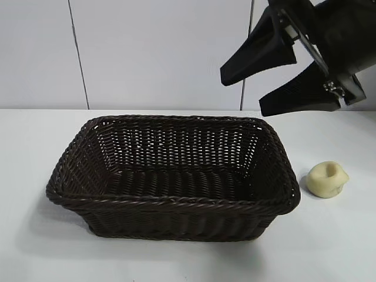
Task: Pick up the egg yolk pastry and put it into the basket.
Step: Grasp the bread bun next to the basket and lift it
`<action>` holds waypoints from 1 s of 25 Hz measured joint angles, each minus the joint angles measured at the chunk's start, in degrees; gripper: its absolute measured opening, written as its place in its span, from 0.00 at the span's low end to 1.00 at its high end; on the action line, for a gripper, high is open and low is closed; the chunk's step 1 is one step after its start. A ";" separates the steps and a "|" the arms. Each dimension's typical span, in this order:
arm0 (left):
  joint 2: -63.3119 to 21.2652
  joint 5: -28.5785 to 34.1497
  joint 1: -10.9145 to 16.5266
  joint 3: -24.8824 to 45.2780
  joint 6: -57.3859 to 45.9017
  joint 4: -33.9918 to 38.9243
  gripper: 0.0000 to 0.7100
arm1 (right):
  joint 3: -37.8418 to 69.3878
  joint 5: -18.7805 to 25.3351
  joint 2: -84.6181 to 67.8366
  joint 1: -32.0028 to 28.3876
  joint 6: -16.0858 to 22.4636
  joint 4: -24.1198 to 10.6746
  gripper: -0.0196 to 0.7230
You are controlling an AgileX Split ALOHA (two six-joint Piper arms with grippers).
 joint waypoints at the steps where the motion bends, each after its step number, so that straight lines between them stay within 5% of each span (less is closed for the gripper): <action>1: 0.00 0.00 0.00 0.00 0.00 -0.13 0.84 | -0.09 0.23 0.00 -0.49 1.39 -0.34 0.74; 5: 0.00 0.00 0.00 0.00 0.00 -0.25 0.84 | -2.45 1.80 0.11 -3.64 6.84 -6.69 0.74; 18: 0.00 0.00 0.00 0.00 0.00 -0.25 0.84 | -15.58 12.35 0.59 -15.27 26.67 -41.34 0.74; 25: 0.00 0.00 0.00 0.00 0.00 -0.29 0.84 | -15.68 11.28 7.25 -17.11 27.80 -43.70 0.74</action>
